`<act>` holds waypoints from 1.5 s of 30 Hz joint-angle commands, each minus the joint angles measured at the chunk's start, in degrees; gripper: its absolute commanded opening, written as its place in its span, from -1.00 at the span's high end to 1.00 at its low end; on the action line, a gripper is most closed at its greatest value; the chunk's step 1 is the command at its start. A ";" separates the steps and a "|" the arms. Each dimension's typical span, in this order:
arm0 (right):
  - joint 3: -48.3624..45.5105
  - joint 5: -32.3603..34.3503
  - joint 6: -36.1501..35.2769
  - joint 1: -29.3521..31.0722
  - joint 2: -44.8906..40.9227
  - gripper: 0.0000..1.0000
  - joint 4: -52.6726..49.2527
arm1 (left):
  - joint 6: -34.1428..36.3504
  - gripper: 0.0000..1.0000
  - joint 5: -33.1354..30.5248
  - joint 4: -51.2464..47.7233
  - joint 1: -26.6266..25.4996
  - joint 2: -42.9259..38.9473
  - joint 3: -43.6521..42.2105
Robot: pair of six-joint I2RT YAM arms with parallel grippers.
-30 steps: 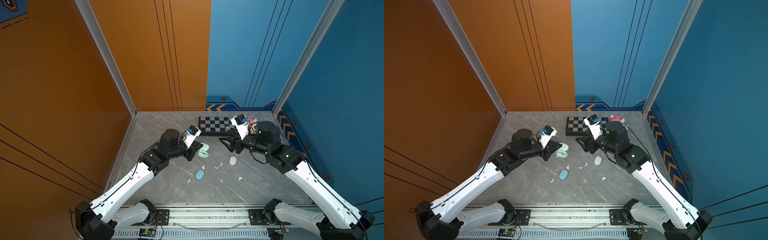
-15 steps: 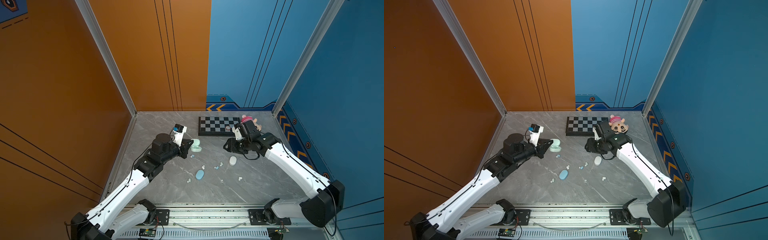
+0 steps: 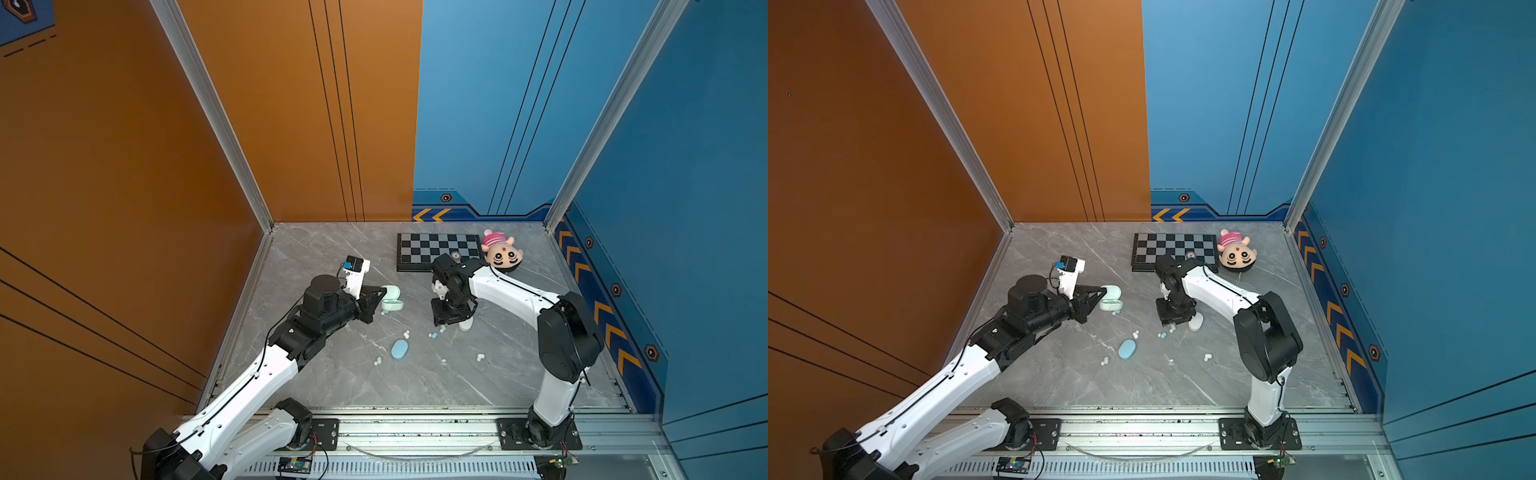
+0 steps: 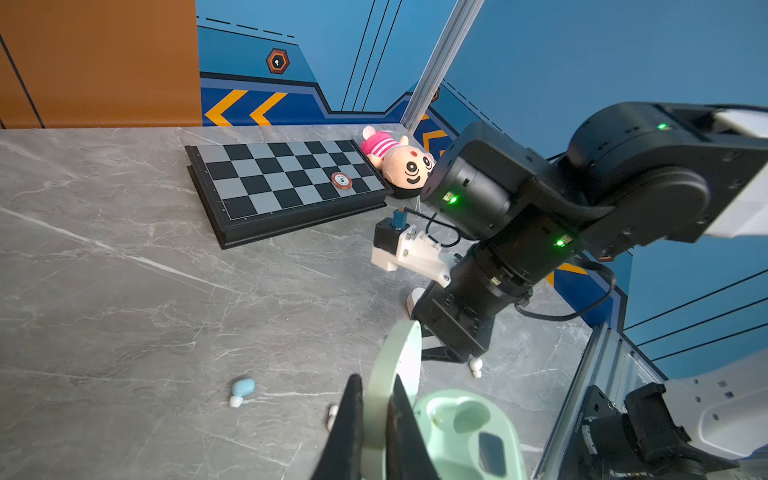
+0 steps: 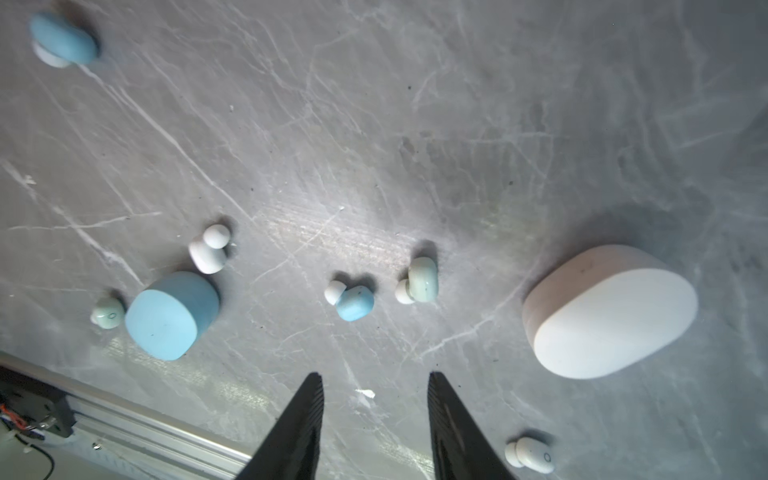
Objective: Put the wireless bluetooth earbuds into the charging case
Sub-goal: 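Release the case and move the right gripper over the loose earbuds, then lower the right gripper and grasp the pale green earbud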
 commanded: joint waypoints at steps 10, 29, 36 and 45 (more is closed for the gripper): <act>1.59 3.79 -3.64 -1.17 5.84 0.15 -1.12 | -1.08 1.00 1.23 2.92 0.50 0.21 -0.66; 4.10 1.61 -4.24 -2.05 11.02 0.53 -1.23 | -1.43 1.00 0.35 3.27 -0.54 1.05 -0.32; 4.44 1.24 -4.16 -2.07 11.86 0.52 -1.38 | -1.52 1.00 0.14 3.27 -0.80 1.31 0.04; 4.77 0.64 -4.52 -2.14 12.04 0.68 -1.65 | -1.48 1.00 -0.24 3.27 -1.15 1.22 0.05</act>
